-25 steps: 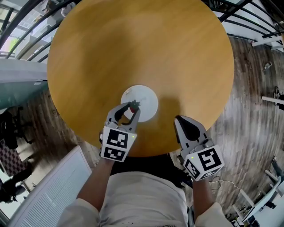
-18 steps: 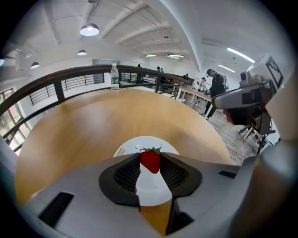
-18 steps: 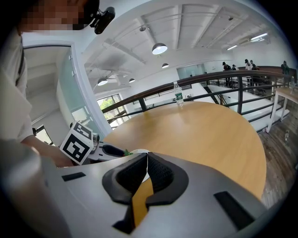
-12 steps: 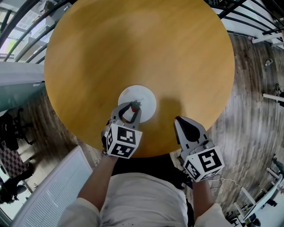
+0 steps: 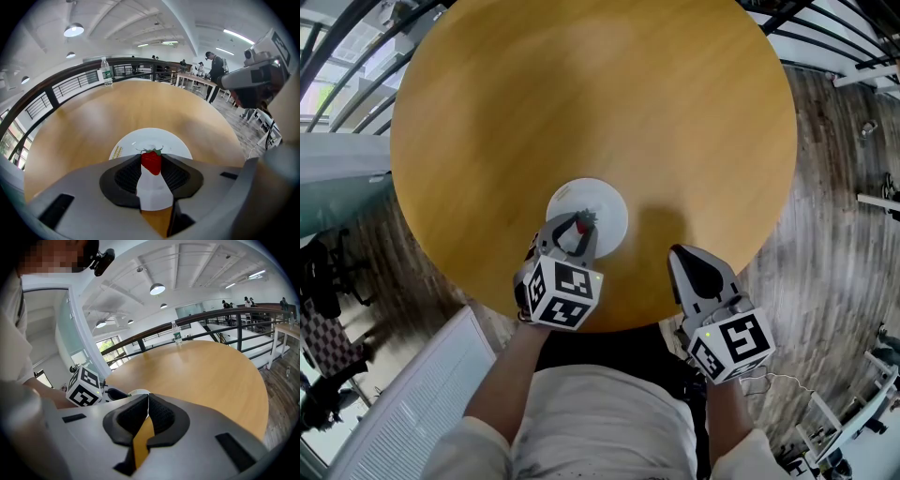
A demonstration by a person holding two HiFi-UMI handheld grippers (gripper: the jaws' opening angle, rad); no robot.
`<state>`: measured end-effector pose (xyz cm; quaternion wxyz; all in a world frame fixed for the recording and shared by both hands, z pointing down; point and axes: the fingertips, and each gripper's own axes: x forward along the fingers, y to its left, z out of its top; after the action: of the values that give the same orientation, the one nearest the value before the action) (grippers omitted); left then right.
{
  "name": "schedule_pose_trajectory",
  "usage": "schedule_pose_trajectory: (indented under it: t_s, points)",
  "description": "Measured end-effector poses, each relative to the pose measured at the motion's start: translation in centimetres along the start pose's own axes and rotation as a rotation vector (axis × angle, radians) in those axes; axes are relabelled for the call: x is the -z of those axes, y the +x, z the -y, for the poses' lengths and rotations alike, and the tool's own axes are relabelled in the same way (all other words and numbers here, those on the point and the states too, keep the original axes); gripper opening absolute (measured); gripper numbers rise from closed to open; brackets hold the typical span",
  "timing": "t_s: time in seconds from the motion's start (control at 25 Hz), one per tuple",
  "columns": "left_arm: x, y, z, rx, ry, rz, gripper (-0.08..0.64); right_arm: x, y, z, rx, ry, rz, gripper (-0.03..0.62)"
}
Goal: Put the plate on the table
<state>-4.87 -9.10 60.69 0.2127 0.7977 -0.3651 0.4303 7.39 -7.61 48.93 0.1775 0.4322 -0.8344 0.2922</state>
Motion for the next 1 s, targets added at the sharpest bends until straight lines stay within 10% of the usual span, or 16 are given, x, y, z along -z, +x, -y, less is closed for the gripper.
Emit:
schedule_pose_trajectory:
  t_s: [1.0]
  points:
    - [0.7,1.5,0.5,0.019,0.009,-0.065,0.149,0.0,0.1,0.9,-0.005,0.018,0.000,0.025]
